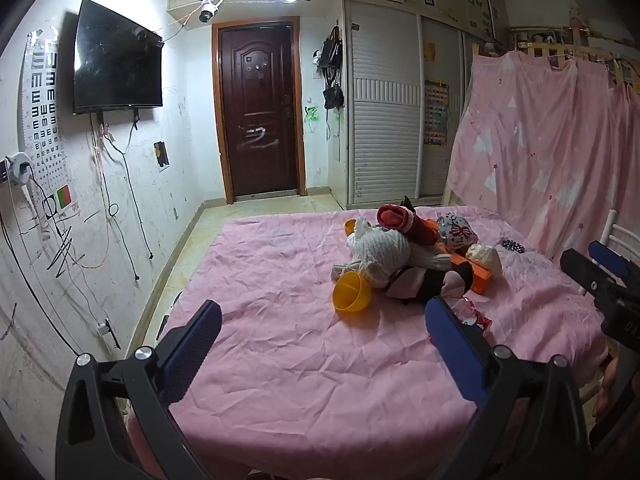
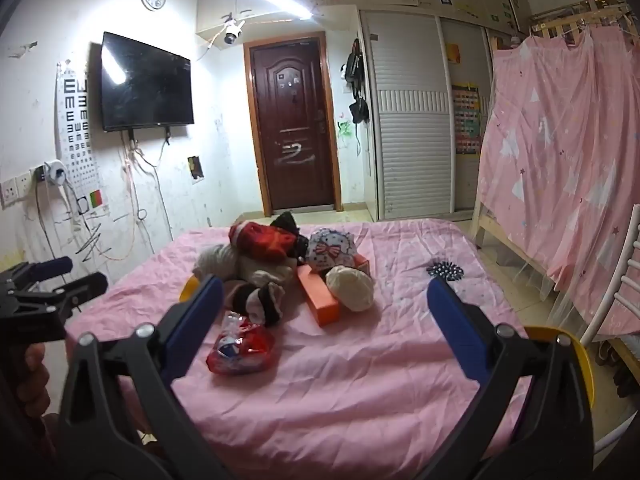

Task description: Collect trash

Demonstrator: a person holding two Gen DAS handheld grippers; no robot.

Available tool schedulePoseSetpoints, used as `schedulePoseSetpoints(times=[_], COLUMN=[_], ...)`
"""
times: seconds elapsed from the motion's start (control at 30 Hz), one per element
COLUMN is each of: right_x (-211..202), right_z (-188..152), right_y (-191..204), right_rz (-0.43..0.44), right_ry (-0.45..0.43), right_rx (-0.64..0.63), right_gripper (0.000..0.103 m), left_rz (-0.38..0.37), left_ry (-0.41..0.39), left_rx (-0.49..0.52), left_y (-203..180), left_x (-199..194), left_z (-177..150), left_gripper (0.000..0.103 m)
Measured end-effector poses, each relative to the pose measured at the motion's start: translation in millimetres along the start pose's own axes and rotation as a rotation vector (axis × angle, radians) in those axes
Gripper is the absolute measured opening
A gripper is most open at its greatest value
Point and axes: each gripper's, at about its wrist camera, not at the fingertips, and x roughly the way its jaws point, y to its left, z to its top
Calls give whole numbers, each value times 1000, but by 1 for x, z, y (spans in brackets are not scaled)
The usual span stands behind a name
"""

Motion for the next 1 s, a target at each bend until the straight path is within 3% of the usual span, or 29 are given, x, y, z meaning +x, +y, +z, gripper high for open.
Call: schedulePoseSetpoints(times=[1.0], right_x=[0], right_z=[-1], right_y=[3], right_rz=[6], right_ry=[8], right_rx=[4], right_gripper=[98], left_rz=[-2], left_ry=[9], left_rx=[-2], left_y=[1], left_x=[0], left_z=[0], left_gripper=[94])
